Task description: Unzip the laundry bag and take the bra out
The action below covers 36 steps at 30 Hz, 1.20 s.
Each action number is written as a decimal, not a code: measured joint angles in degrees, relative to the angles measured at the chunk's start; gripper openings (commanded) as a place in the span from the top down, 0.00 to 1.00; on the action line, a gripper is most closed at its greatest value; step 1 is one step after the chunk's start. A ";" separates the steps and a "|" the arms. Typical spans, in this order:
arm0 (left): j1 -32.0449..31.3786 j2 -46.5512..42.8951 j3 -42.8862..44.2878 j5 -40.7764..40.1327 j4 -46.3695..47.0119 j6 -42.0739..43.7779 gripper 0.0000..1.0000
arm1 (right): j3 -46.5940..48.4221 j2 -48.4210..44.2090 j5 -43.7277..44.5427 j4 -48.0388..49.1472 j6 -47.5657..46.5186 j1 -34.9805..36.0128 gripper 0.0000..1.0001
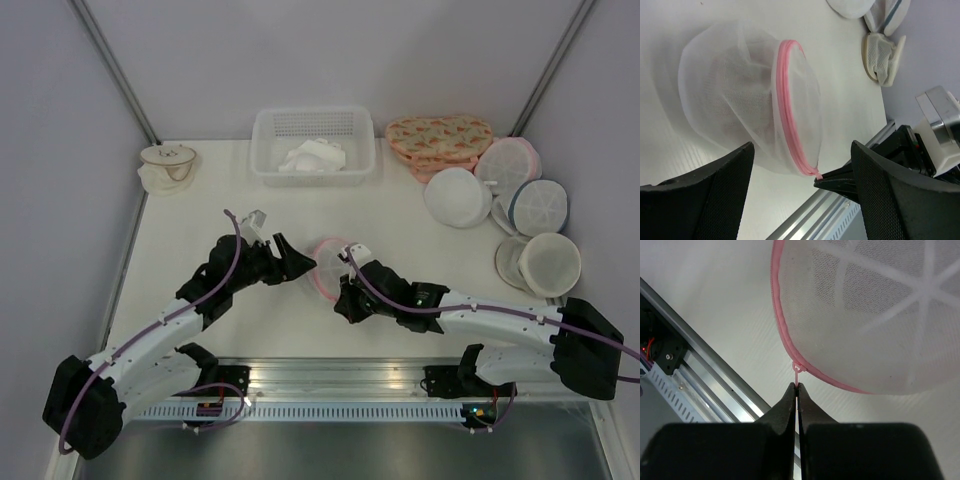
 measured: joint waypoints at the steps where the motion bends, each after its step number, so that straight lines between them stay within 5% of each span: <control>1: -0.61 -0.50 -0.63 0.00 0.00 -0.31 0.18 | 0.04 0.68 -0.92 1.01 -0.15 0.00 1.00; 11: -2.82 2.82 -4.57 1.29 1.42 -2.64 0.28 | 0.81 4.66 -8.81 7.39 -0.46 0.00 1.00; 14: -3.08 4.04 -4.57 2.05 3.13 -3.06 0.42 | 0.81 4.66 -10.14 9.20 -0.44 0.00 1.00; 18: -3.34 4.79 -4.57 3.17 4.90 -4.00 0.88 | 0.81 4.66 -11.41 10.43 -0.42 0.00 0.99; 20: -3.43 4.79 -4.57 3.52 5.64 -4.28 0.98 | 0.81 4.68 -11.65 10.78 -0.42 0.00 0.99; 36: -3.54 4.98 -1.77 2.93 4.09 -2.89 0.98 | 0.72 4.72 -5.44 -0.07 0.83 1.62 0.99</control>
